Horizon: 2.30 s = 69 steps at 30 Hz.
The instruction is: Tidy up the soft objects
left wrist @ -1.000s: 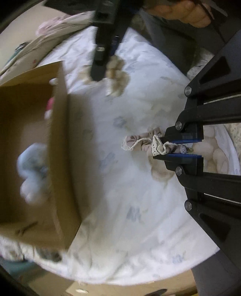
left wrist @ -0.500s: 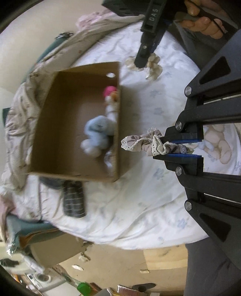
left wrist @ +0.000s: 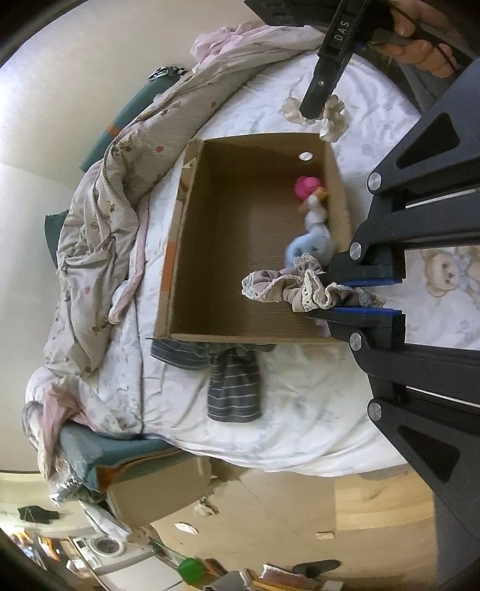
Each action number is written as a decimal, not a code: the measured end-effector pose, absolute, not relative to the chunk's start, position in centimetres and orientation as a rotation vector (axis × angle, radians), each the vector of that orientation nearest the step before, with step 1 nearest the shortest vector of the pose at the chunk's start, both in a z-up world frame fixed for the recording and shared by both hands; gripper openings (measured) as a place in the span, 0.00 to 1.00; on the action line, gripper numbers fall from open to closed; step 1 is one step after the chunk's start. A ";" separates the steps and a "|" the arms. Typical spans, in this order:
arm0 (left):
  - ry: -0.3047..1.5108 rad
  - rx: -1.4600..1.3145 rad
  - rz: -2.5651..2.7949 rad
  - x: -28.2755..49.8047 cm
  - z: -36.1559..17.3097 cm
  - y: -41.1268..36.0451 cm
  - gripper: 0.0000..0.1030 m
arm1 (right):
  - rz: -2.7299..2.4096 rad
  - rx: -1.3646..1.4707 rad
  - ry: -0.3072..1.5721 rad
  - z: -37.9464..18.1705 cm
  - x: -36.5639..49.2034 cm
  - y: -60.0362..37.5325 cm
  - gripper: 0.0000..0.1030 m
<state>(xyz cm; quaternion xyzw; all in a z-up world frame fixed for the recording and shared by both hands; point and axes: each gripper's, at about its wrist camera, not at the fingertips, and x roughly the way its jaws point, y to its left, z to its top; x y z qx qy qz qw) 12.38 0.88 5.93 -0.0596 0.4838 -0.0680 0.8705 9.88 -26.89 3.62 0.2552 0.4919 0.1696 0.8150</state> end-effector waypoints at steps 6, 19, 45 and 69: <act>0.963 -0.055 -0.124 14.7 5.1 -0.2 0.08 | 0.338 0.508 1.008 3.3 12.4 -27.1 0.21; 0.965 -0.017 -0.138 16.9 -0.1 -1.1 0.08 | 0.306 0.412 1.104 -1.5 14.4 -24.8 0.21; 1.052 -0.043 -0.177 17.0 -2.1 -2.2 0.49 | 0.345 0.340 1.179 -3.2 14.9 -22.3 0.22; 0.812 -0.084 -0.068 14.9 3.4 -0.1 0.86 | 0.258 0.338 0.859 3.1 13.3 -24.6 1.00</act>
